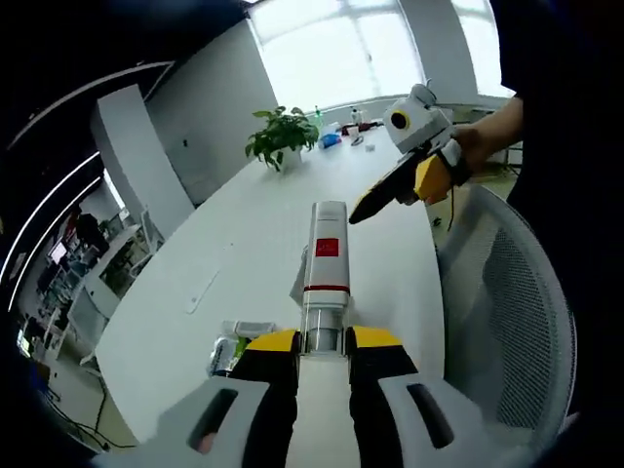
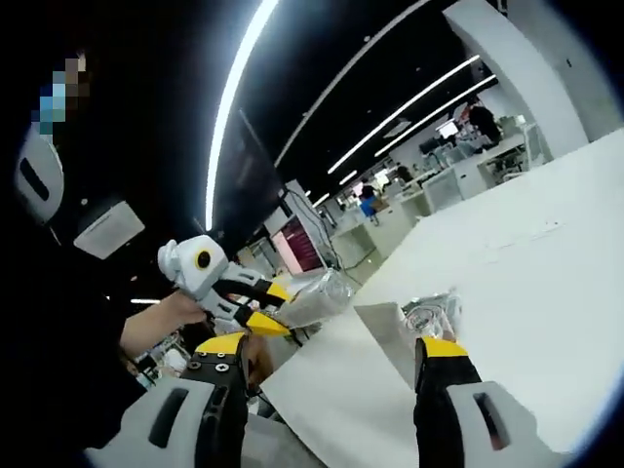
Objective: Arrange the skincare products in the storage area until every visible bottle or jar stands upright without overlapping.
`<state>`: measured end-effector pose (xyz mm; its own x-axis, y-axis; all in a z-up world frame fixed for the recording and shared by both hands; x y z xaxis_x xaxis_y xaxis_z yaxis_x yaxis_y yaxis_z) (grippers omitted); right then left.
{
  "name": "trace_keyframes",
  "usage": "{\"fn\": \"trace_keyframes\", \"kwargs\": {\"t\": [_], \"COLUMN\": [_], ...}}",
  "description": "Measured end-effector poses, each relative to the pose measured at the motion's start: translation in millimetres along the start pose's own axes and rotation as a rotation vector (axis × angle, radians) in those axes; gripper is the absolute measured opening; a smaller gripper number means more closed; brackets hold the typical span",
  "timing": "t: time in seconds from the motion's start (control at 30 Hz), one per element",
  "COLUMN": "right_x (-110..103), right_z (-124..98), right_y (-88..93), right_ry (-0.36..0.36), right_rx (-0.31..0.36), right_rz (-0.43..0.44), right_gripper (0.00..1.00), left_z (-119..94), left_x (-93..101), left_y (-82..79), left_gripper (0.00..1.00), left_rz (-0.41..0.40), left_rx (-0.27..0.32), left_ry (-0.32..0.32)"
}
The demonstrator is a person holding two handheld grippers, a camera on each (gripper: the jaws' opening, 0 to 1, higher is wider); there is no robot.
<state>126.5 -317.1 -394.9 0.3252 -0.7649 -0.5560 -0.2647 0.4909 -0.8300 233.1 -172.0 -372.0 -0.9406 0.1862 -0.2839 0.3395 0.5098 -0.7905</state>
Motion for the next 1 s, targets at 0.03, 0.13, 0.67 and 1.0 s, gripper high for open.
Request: {"fn": "trace_keyframes", "kwargs": {"t": [0.03, 0.13, 0.67, 1.0], "right_x": [-1, -3, -19, -12], "right_z": [0, 1, -5, -12], "right_y": [0.0, 1.2, 13.2, 15.8], "right_ry": [-0.004, -0.016, -0.115, -0.108], "right_rx": [0.000, -0.006, -0.077, -0.041], "right_rz": [0.005, 0.016, 0.161, 0.361], "right_gripper": [0.70, 0.67, 0.37, 0.30], "left_z": [0, 2, 9, 6], "left_x": [2.5, 7.0, 46.0, 48.6], "left_y": [-1.5, -2.3, -6.1, -12.7], "left_gripper": [0.19, 0.19, 0.19, 0.19], "left_rz": [0.006, 0.023, 0.122, 0.176], "left_rx": [0.001, -0.002, -0.026, -0.004], "left_ry": [0.007, 0.015, 0.109, 0.105]}}
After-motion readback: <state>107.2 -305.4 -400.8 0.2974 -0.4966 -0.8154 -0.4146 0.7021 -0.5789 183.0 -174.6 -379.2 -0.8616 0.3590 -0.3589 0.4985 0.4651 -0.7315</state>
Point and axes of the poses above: the point that each gripper's makers call its tool centre point, and the gripper's own axes: z roughly forward along the fingers, x roughly to its right, y roughly out of its underside, the point moved 5 cm from there along -z, roughly backward along the fingers, and after that the axes turned 2 degrees about x, right-handed, at the moved point
